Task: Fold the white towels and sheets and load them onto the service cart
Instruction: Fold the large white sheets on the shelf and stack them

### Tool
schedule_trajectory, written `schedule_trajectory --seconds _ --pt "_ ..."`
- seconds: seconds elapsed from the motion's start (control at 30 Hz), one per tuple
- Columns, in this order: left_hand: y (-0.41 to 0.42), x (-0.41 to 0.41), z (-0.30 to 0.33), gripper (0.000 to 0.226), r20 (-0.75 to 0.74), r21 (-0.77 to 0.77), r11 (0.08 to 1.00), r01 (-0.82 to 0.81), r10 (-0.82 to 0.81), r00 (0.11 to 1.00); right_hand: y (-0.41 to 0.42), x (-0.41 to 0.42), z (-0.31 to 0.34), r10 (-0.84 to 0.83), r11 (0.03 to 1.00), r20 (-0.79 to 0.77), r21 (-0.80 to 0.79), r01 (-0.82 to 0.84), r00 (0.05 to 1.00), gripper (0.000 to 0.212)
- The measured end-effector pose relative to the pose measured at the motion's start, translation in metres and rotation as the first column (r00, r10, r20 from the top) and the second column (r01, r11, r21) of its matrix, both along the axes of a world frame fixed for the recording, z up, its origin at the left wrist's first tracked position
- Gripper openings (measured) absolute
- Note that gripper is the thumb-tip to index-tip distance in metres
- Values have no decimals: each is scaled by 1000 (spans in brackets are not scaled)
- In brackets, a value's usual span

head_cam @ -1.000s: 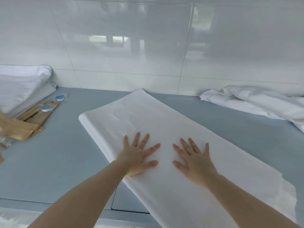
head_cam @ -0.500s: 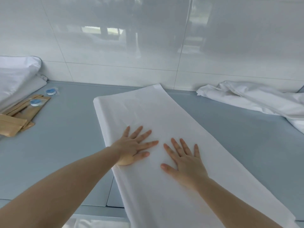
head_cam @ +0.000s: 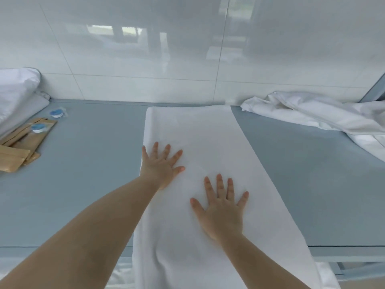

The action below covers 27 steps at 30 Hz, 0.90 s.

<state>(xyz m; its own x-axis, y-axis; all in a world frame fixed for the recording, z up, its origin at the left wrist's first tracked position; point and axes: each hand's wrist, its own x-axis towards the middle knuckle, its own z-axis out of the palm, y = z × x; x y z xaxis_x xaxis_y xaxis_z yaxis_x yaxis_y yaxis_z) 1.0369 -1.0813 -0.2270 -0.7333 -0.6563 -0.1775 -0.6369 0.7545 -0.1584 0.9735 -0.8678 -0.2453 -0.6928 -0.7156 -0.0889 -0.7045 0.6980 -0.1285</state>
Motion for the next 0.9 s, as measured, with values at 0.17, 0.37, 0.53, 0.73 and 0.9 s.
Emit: schedule_trajectory --seconds 0.17,0.37,0.53,0.73,0.9 --pt "26 5 4 62 -93 155 966 -209 225 970 -2 13 0 -59 998 3 6 59 998 74" --pt "97 57 -19 75 -227 128 977 -170 196 954 -1 13 1 -61 998 -13 20 61 998 78" --pt "105 70 -23 79 -265 77 985 -155 170 949 -5 11 1 -55 998 -24 27 56 998 78" --pt "79 54 -20 84 -276 71 992 -108 123 953 -26 0 1 -75 997 -23 18 76 997 81" --pt "57 40 -20 86 -279 62 994 -91 105 955 -46 -13 0 -83 996 -28 5 84 996 80"
